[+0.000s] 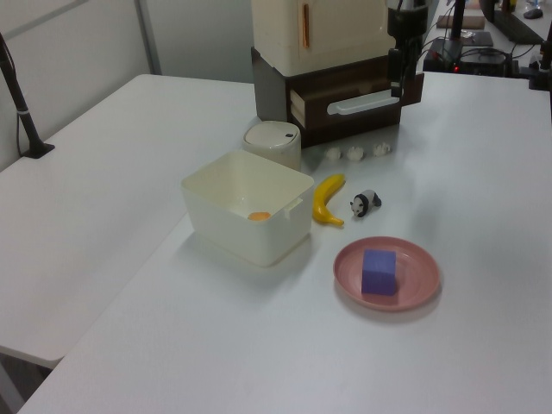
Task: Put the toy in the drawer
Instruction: 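Move the open gripper down over the black-and-white panda toy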
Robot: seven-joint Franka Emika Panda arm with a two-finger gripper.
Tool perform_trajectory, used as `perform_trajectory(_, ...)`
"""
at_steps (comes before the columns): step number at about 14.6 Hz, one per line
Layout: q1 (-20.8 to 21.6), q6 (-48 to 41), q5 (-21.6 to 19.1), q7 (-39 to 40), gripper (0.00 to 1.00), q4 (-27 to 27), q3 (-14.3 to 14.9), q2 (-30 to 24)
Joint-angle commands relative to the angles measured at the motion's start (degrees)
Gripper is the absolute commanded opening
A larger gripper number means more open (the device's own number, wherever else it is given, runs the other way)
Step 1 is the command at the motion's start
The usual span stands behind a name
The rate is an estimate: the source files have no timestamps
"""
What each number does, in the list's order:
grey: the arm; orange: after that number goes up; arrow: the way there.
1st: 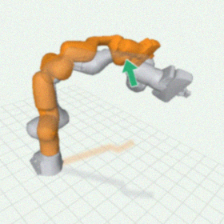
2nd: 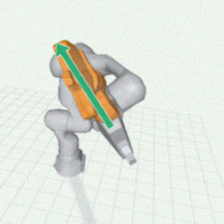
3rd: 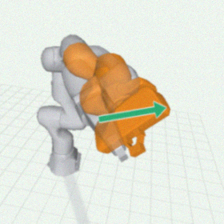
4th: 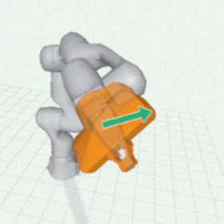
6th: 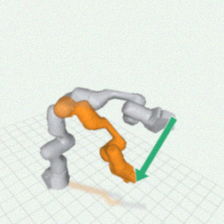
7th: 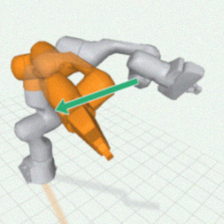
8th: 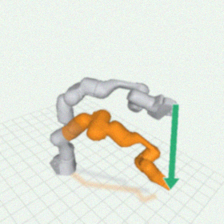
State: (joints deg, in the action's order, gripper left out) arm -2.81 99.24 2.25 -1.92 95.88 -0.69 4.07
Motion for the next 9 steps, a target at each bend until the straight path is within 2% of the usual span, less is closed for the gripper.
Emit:
perform_trajectory(1,0.6,-1.3,1.1,5.1,1.00,0.1,-0.4,1.0)
perform_trajectory(5,3.5,-0.7,1.1,21.0,1.00,1.6,0.6,3.2)
perform_trajectory(6,6.3,-0.1,1.1,26.9,1.00,2.0,2.7,4.9)
perform_trajectory(9,11.2,5.8,1.0,33.4,0.93,4.0,6.0,7.6)
